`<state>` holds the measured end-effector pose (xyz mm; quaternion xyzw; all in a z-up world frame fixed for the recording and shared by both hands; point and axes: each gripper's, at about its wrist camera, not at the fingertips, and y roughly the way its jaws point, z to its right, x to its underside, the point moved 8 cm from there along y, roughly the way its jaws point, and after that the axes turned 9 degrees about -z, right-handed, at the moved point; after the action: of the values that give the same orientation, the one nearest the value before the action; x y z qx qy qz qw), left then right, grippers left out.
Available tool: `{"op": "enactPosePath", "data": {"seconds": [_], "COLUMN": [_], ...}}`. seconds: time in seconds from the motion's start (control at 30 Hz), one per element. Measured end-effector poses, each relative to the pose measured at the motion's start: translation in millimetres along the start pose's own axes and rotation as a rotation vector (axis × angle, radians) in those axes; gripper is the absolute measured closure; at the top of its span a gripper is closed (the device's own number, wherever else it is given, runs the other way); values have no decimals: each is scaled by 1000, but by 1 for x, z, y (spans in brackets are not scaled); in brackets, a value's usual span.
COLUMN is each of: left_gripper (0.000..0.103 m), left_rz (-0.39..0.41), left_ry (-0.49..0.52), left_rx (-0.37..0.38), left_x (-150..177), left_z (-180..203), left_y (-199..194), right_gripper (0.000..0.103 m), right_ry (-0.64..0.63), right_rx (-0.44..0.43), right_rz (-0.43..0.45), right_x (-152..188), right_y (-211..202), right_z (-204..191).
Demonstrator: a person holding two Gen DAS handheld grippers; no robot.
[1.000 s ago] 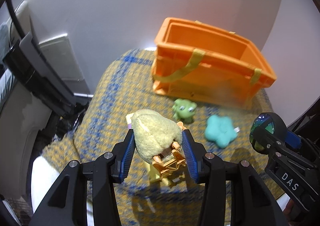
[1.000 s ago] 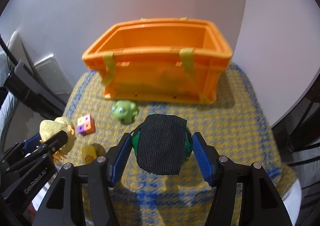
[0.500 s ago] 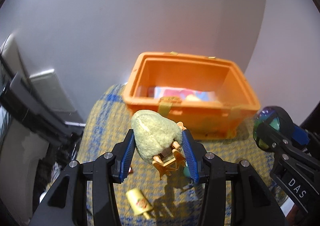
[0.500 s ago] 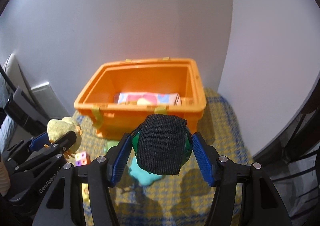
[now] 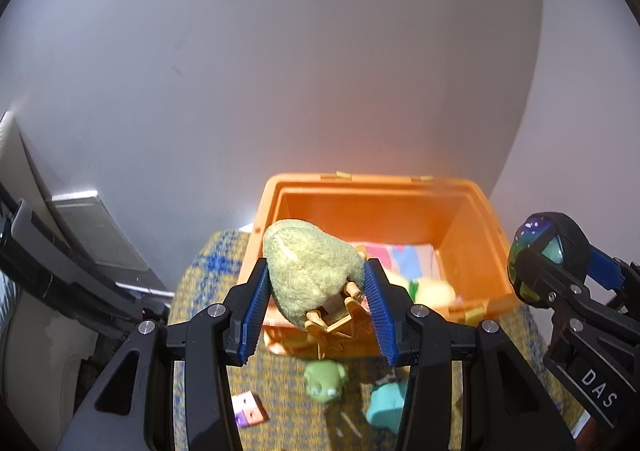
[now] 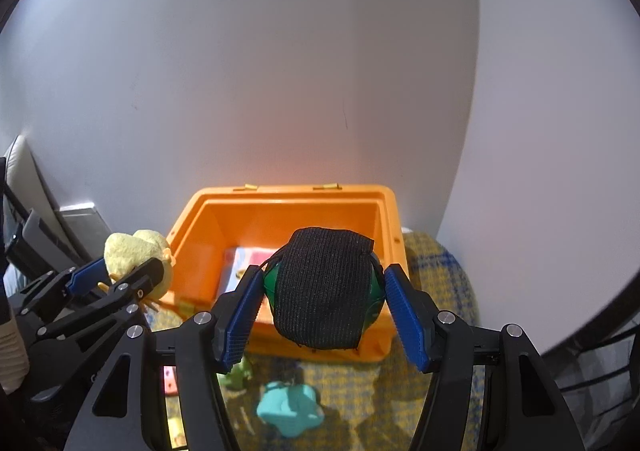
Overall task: Organize objects
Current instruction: 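Lift and carry both held toys over the orange crate, then open both tools to drop the plush and ball into the crate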
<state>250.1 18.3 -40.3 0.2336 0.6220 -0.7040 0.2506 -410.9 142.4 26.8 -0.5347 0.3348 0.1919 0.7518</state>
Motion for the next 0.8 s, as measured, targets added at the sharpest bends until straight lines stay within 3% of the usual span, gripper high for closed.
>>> {"op": "enactPosePath", "data": {"seconds": [0.67, 0.7, 0.8], "left_gripper": [56, 54, 26], "left_rz": [-82, -82, -67], "left_ry": [51, 53, 57], "left_rx": [62, 53, 22], "left_x": [-52, -52, -50], "left_z": [1, 0, 0], "left_y": [65, 66, 59], "right_gripper": [37, 33, 22], "right_ry": [-27, -26, -24], "right_rx": [-32, -32, -21], "right_rz": [-42, -41, -34], "right_x": [-59, -59, -56], "right_y": [60, 60, 55], "right_z": [0, 1, -6]}}
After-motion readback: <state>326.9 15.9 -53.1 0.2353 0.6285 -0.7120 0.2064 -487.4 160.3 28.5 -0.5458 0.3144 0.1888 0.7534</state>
